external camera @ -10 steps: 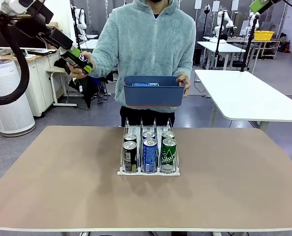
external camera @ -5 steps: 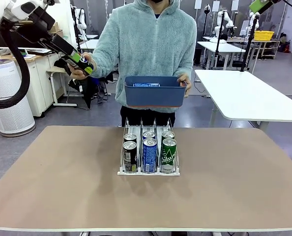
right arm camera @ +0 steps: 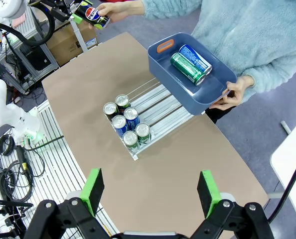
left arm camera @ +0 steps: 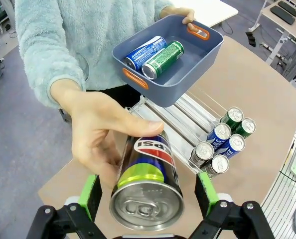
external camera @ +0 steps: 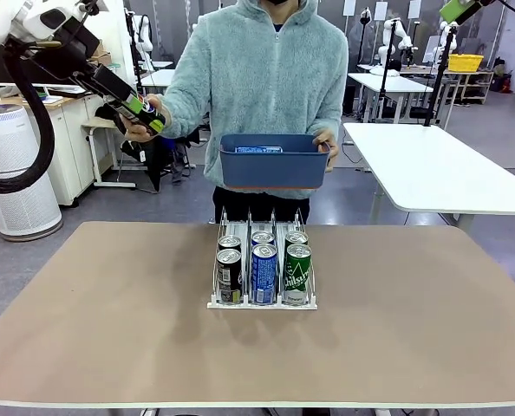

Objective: Fill the beverage cans into the dispenser.
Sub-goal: Pick up the Pepsi coke handed by the human.

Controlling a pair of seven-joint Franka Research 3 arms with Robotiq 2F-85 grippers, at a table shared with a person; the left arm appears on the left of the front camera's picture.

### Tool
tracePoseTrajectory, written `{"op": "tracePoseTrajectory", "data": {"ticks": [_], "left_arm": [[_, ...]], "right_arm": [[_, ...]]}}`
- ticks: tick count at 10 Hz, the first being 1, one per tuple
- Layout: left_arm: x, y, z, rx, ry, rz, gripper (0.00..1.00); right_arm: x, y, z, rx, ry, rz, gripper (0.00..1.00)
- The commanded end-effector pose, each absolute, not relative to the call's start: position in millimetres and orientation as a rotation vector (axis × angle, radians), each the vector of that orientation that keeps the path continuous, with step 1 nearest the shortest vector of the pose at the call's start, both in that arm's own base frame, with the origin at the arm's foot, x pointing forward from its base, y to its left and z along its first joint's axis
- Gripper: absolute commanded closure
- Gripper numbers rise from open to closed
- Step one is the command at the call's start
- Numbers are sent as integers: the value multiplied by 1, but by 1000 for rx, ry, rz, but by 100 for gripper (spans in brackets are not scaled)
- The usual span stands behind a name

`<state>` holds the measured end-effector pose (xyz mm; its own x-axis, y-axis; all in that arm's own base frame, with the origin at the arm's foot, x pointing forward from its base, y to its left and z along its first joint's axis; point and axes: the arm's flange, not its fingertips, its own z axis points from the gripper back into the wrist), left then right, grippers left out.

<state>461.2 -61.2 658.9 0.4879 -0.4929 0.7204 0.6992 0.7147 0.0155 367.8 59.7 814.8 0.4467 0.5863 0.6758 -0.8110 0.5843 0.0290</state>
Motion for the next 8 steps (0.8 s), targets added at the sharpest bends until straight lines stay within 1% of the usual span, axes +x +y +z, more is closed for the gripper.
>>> {"op": "tracePoseTrajectory", "data": {"ticks": [1, 2, 3, 4, 5, 7, 8], "left_arm": [[461, -60, 659, -298, -769, -738, 0], [461, -61, 659, -297, -769, -738, 25], [461, -61, 659, -320, -752, -741, 60], [461, -60, 659, -324, -757, -742, 85], [460, -61, 659, -321, -761, -743, 100], [460, -60, 660, -315, -776, -737, 100], [460, -59, 660, -306, -775, -729, 98]], "right_arm": [[366, 61, 814, 385, -666, 886, 0], [366, 61, 814, 385, -666, 886, 0], [366, 61, 814, 385, -666, 886, 0], [366, 61, 814, 385, -666, 886, 0], [366, 61, 814, 385, -666, 886, 0], [366, 61, 814, 385, -666, 886, 0], [366, 61, 814, 385, -666, 886, 0]]}}
